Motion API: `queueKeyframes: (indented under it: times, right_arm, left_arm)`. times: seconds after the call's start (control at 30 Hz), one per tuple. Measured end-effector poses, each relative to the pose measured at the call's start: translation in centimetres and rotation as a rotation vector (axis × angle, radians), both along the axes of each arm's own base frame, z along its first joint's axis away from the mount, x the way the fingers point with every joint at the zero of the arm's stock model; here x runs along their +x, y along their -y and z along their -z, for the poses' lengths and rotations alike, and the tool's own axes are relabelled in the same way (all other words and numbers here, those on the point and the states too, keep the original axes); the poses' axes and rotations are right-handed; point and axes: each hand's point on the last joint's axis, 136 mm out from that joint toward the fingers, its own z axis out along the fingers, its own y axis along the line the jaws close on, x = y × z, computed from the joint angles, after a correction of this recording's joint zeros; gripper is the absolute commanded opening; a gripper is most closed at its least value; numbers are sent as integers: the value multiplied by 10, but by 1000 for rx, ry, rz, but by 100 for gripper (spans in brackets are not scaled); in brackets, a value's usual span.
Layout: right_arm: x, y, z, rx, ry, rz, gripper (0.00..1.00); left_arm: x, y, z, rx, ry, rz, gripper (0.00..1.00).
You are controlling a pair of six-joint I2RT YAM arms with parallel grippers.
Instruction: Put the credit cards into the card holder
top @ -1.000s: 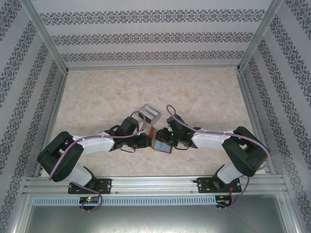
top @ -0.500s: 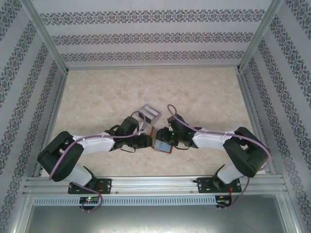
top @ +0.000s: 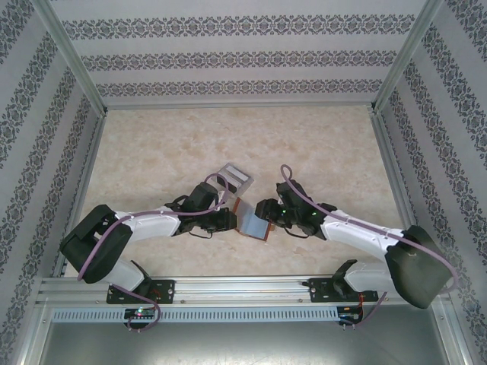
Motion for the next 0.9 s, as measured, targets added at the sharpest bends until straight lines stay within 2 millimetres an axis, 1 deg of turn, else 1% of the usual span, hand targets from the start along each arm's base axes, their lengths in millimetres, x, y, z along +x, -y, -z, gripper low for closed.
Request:
queueKeyframes:
  times: [0.1,0.13,0.2,0.23,0.27,0.3,0.33,0.4,0.5,0.53,0.6,0.63,0.73,0.77,0.83,0.9]
  right_arm:
    - [0,-7,-6,-17,1,-20,44]
    - [1,-12,-9,-18,4,-29,42]
    - [4,-22,-13,-14,9,-43,35]
    - [6,-26,-11,-16,5,-47,34]
    - [7,-29,-9,-19,-3,-47,33]
    - [9,-32,-4,-27,-14,-48,32]
    - [10,-33,2,-35,-28,-49,31]
    - [10,-35,15,-62,-58,-51,31]
    - [9,-34,33,-107,-100,-56,34]
    - [8,-34,38,-125,-110,-60,35]
    - [7,-32,45,-150,-122,-62,38]
    - [6,-31,48,-160,-125,-63,41]
    - [5,-30,50,-188,-126,-78,52]
    - [6,-32,49,-195,-121,-86,57]
    - [8,-36,46,-213,-110,-104,62]
    - [11,-38,45,-234,-101,-122,67]
  left_arm:
    - [0,0,0,-2,-11,-15,19]
    - [0,0,0,-3,-15,-19,22]
    - [0,0,0,-6,-25,-29,24]
    - [0,0,0,-6,-30,-34,27]
    - [0,-1,1,-5,-32,-38,31]
    - [0,-2,2,-3,-33,-43,36]
    - [0,-3,2,1,-34,-48,44]
    - [0,-5,3,5,-35,-60,50]
    - [1,-10,-3,21,-15,-73,72]
    - [1,-12,-6,27,-7,-81,77]
    - [2,-17,-14,39,25,-92,81]
    - [3,-20,-19,44,42,-98,79]
    - [5,-28,-35,52,103,-118,58]
    - [6,-31,-39,56,122,-121,56]
    - [6,-33,-42,64,143,-117,55]
    - [6,-34,-40,74,144,-111,55]
